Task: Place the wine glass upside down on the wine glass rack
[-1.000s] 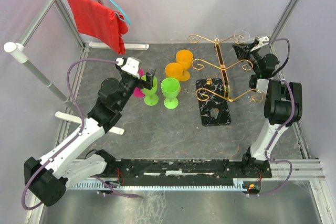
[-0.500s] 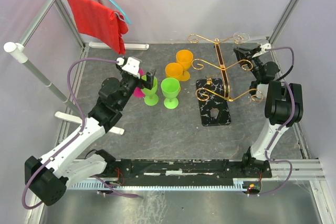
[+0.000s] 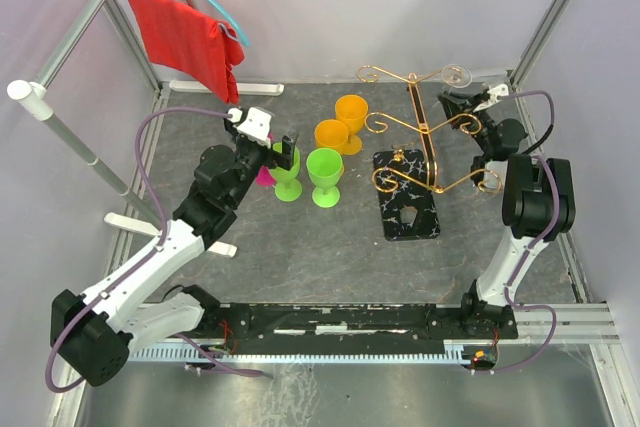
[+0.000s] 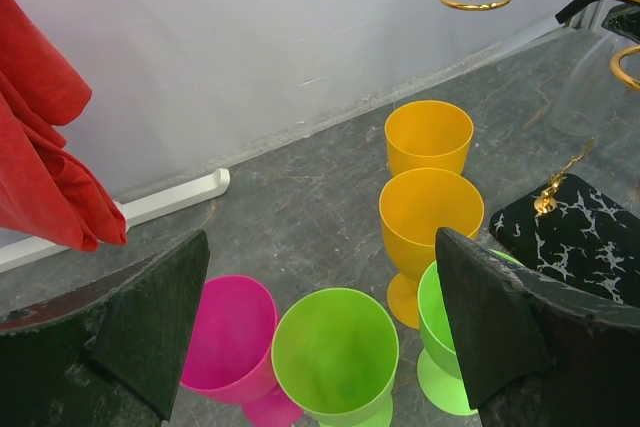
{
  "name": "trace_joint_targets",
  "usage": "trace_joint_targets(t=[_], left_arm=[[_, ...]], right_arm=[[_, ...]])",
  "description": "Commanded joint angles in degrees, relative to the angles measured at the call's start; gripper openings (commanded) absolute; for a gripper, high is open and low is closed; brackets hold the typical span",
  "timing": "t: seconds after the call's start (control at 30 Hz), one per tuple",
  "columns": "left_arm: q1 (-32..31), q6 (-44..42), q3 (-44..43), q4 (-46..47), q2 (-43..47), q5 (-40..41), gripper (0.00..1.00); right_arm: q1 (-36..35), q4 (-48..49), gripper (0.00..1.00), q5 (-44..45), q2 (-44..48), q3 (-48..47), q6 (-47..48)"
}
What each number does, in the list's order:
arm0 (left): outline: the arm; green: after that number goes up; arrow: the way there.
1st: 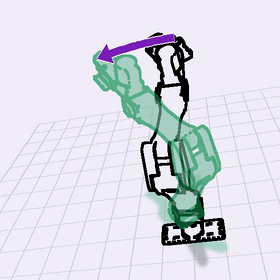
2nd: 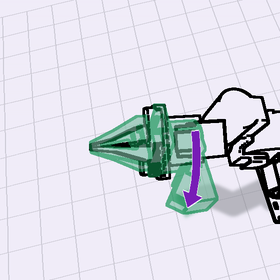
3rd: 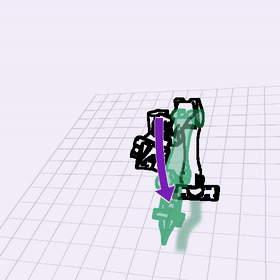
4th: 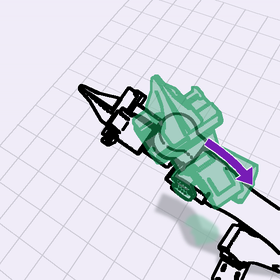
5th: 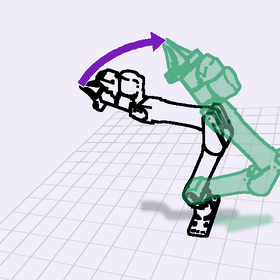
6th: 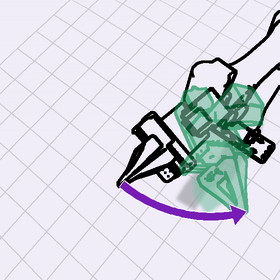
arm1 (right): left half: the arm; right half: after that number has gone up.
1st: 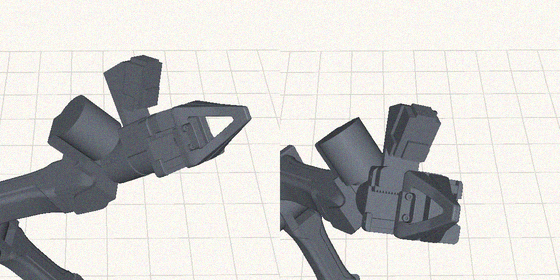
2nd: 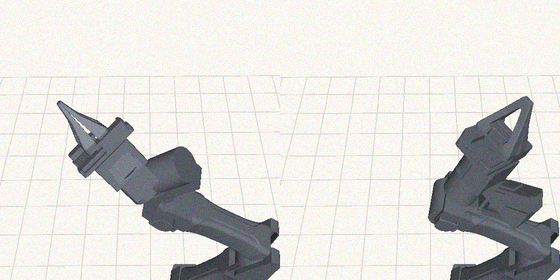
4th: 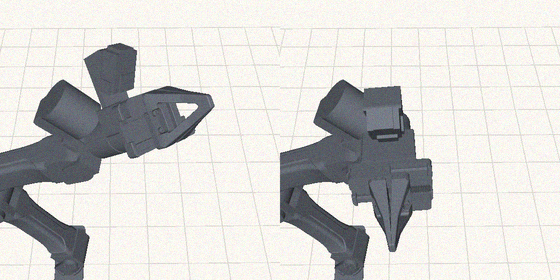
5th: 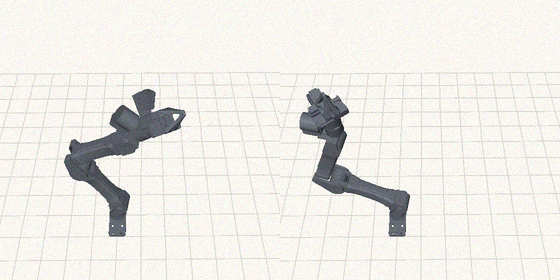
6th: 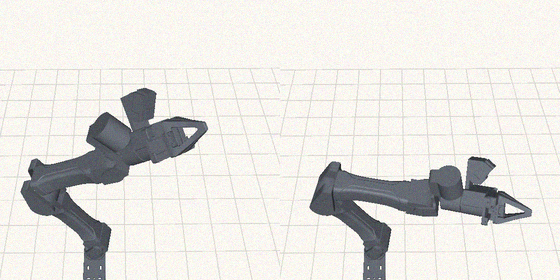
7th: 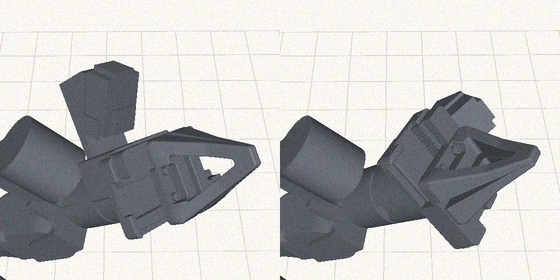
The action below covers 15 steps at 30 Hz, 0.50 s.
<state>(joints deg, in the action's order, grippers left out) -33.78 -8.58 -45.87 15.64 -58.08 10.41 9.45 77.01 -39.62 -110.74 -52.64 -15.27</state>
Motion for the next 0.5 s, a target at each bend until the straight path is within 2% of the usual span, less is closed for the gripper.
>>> trace_joint_targets(t=[0.0,0.27,0.33,0.47], left_arm=[[0.4,0.3,-1.0,3.5,-0.4,0.9,1.00],[0.4,1.2,-1.1,4.2,-1.7,0.8,1.00],[0.4,1.3,-1.3,4.2,-1.9,0.7,1.00],[0.6,2.1,-1.9,3.9,-2.1,1.3,0.99]], right_arm=[[-1.1,5.6,0.01,-0.5,2.9,2.5,5.0],[-1.3,5.6,0.03,1.6,5.0,5.0,7.2],[-1.3,5.5,0.13,3.0,5.5,5.9,7.4],[-1.3,5.5,0.41,4.4,6.2,7.8,7.5]])
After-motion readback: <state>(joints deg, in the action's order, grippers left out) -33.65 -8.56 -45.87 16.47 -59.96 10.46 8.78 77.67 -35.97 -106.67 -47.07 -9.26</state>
